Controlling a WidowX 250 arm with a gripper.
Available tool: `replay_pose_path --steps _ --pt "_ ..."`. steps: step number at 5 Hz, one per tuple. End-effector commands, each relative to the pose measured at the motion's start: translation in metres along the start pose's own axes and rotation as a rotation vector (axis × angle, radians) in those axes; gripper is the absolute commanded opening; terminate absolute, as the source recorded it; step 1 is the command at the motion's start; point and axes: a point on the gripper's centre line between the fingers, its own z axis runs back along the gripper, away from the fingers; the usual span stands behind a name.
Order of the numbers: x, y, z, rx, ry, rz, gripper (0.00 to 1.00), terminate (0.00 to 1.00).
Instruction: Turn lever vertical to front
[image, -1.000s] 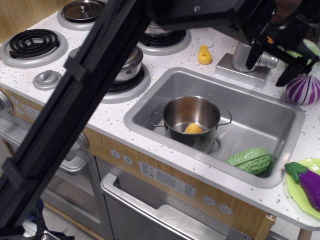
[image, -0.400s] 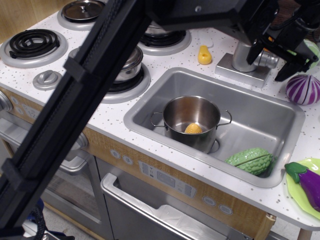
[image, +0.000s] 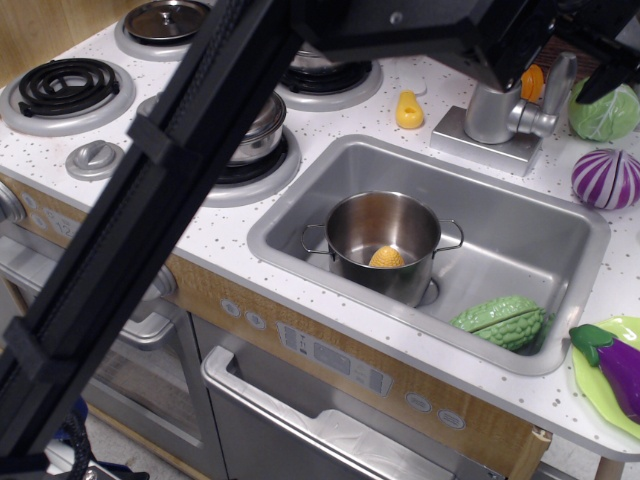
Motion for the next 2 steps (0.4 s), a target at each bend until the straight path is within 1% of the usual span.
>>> replay_pose_path --steps 1,2 --pt "0.0235 0.0165 0.0180 -0.032 -0.083 0.039 1.00 0.00" --pt "0.0262 0.0157 0.0125 -0.050 -0.085 0.043 1.00 0.00"
